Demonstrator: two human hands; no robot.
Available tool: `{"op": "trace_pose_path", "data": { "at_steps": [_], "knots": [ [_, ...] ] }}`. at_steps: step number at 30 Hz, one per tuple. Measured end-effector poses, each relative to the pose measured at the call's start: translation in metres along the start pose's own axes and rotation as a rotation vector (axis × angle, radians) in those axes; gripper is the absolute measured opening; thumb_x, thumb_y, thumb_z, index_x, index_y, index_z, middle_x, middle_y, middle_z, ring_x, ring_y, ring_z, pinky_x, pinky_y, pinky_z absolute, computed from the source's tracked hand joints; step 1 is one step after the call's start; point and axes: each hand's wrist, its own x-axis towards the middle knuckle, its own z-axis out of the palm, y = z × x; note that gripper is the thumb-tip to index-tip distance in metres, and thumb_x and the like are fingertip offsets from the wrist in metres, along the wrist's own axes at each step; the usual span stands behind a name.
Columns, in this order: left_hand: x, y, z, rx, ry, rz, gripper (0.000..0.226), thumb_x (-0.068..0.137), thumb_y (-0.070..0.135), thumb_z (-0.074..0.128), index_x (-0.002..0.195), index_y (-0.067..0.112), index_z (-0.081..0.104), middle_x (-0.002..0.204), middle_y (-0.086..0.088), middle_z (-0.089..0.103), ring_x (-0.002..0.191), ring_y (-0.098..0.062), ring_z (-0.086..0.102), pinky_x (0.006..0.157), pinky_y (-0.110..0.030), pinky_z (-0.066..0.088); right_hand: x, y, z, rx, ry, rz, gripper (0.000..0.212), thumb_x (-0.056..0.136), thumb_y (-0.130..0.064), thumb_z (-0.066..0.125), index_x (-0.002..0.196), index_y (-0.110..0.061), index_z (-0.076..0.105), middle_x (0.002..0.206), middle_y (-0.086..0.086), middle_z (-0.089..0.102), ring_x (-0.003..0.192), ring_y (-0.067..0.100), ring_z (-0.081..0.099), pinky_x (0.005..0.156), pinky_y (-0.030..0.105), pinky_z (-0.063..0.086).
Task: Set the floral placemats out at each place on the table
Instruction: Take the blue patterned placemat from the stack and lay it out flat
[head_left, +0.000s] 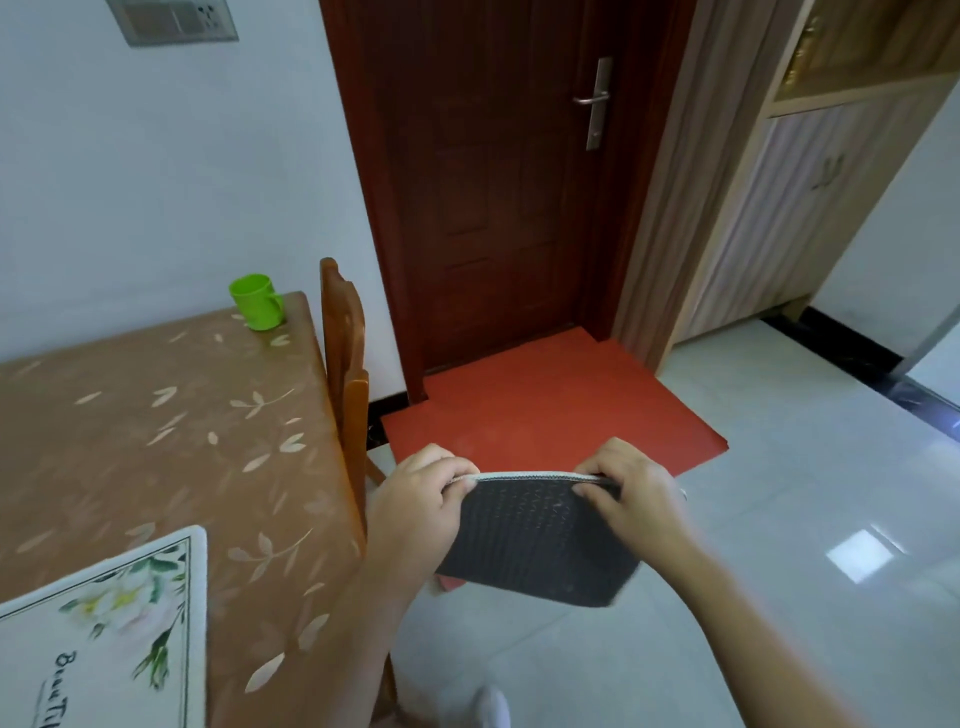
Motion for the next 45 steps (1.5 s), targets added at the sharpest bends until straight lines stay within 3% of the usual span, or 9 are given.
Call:
{"op": "trace_pose_path", "data": {
  "at_steps": [10,14,17,20,25,30,35,39,45],
  "knots": [
    [0.140,-0.026,0.046,-0.008,0.107,0.011,0.009,0.081,0.008,0.065,0.079,0.017,0.068,0.078,0.005,0.063,0.073,-0.011,0.055,0.061,-0.024,0.046,0.145,0.047,-0.004,-0.081,-0.020,0.065,0.014,0.081,-0.016,0.065,0.074,-0.028,0.061,0.075,-0.021,0.047,0.073,0.000,0.047,0.057,0.006,0.028],
    [0.208,-0.038,0.048,-0.019,0.148,0.008,0.007,0.081,0.009,0.065,0.080,0.016,0.068,0.079,0.004,0.065,0.072,-0.009,0.055,0.061,-0.023,0.046,0.222,0.055,-0.009,-0.072,-0.032,0.038,0.012,0.080,-0.013,0.066,0.075,-0.024,0.063,0.077,-0.018,0.048,0.077,0.006,0.051,0.063,0.016,0.038],
    [0.254,-0.048,0.046,-0.010,0.172,0.005,0.006,0.082,0.011,0.064,0.083,0.015,0.069,0.081,0.004,0.064,0.072,-0.007,0.052,0.062,-0.015,0.040,0.269,0.060,-0.006,-0.057,0.004,0.018,0.011,0.079,-0.012,0.066,0.076,-0.023,0.064,0.076,-0.020,0.048,0.076,0.004,0.049,0.061,0.009,0.032],
    [0.289,-0.054,0.044,-0.010,0.173,0.009,0.006,0.081,0.009,0.064,0.082,0.012,0.069,0.080,0.002,0.063,0.072,-0.013,0.056,0.061,-0.025,0.044,0.304,0.069,0.001,0.007,0.008,0.015,0.013,0.078,-0.010,0.067,0.075,-0.022,0.064,0.078,-0.016,0.051,0.076,0.004,0.050,0.062,0.008,0.033],
    [0.339,-0.059,0.039,0.085,0.189,0.020,0.007,0.080,0.007,0.065,0.079,0.012,0.069,0.077,0.001,0.063,0.070,-0.012,0.055,0.058,-0.012,0.036,0.361,0.083,0.010,0.108,0.016,0.002,0.016,0.076,-0.008,0.068,0.074,-0.023,0.063,0.080,-0.008,0.057,0.078,0.010,0.054,0.069,0.024,0.041],
    [0.395,-0.070,0.025,0.176,0.239,-0.075,0.008,0.081,0.012,0.064,0.080,0.017,0.070,0.081,0.004,0.064,0.074,-0.007,0.053,0.061,-0.011,0.032,0.440,0.085,0.014,0.124,-0.020,-0.161,0.013,0.077,-0.011,0.067,0.078,-0.024,0.065,0.081,-0.010,0.056,0.076,0.005,0.053,0.065,0.014,0.037],
    [0.430,-0.080,-0.001,0.149,0.251,-0.262,0.010,0.080,0.014,0.066,0.076,0.022,0.069,0.078,0.014,0.059,0.081,-0.012,0.057,0.072,-0.032,0.044,0.513,0.072,0.019,0.189,-0.159,-0.335,0.013,0.077,-0.009,0.067,0.078,-0.022,0.064,0.080,-0.008,0.057,0.077,0.007,0.056,0.070,0.023,0.044],
    [0.424,-0.085,-0.021,0.096,0.311,-0.402,0.013,0.076,0.011,0.070,0.072,0.024,0.069,0.073,0.016,0.060,0.078,-0.007,0.058,0.071,-0.023,0.041,0.555,0.044,0.027,0.196,-0.241,-0.551,0.013,0.077,-0.006,0.067,0.076,-0.019,0.064,0.076,-0.011,0.055,0.073,0.004,0.054,0.068,0.006,0.037],
    [0.398,-0.095,-0.071,0.140,0.460,-0.530,0.018,0.074,0.010,0.072,0.070,0.028,0.069,0.072,0.021,0.063,0.076,-0.005,0.060,0.071,-0.022,0.044,0.586,-0.022,0.051,0.284,-0.329,-0.839,0.009,0.076,-0.004,0.068,0.075,-0.011,0.064,0.075,-0.001,0.057,0.072,0.014,0.055,0.068,0.023,0.042]
  ]
}}
